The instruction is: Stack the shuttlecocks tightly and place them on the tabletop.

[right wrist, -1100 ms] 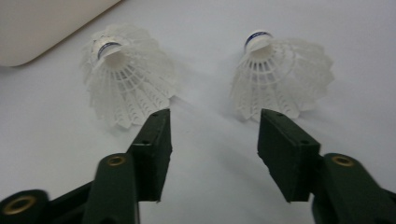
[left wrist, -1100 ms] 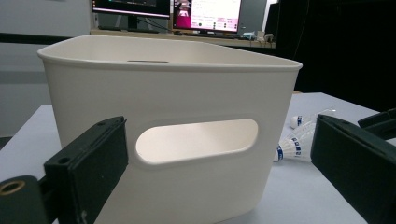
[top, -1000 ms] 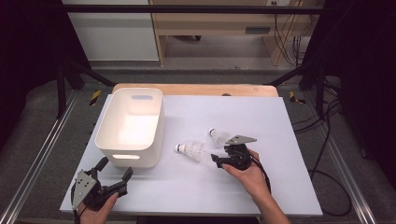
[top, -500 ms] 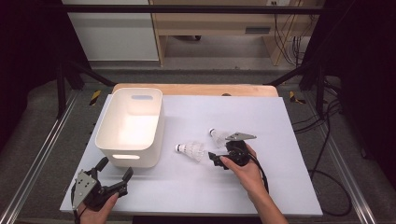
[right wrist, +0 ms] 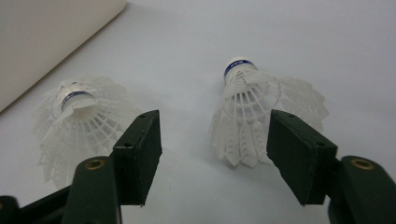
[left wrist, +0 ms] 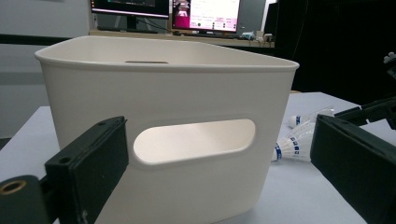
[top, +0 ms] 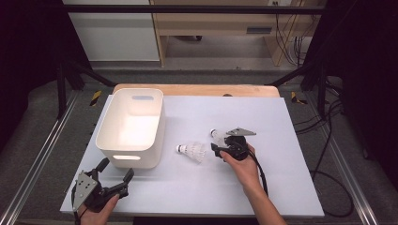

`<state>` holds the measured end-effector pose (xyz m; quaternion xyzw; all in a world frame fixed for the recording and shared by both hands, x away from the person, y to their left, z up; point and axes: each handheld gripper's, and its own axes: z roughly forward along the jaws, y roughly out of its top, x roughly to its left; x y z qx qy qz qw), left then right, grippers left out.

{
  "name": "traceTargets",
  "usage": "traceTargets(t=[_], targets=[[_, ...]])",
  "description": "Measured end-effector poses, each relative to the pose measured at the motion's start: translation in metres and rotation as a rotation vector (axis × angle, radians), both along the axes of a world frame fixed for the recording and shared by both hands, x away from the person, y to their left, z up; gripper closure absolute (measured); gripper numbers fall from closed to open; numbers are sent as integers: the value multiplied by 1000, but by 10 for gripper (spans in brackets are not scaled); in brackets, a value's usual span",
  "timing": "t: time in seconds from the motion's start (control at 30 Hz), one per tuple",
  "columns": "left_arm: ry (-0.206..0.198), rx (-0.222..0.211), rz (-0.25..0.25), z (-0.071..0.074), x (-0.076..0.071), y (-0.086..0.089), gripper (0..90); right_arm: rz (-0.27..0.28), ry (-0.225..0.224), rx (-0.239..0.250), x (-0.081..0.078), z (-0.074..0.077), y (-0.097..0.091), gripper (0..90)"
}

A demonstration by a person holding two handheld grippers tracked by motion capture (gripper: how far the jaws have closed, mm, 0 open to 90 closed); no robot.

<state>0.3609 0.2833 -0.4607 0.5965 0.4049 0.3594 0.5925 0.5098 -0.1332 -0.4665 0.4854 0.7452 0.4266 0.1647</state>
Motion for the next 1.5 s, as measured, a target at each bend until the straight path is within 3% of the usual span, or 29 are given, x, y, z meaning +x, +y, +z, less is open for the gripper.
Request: traceTargets(t=[0.4,0.67,0.9,1.17,1.5], targets=[[-1,0,-4,0,0,-1,48,-39,-12,14,13,-9,7,597],[0,0,-7,0,0,-1,49,-42,-10,60,17,-14,9,729],[-1,-2,-7,0,0,-1,50,-24,-7,41,16,-14,7,891],[1,2,-4,0,0,0,50,45,-38,-11,0,-3,-1,900],[2,3,-4,0,0,-2,49,115,-58,-2,-39,0,-25,900]])
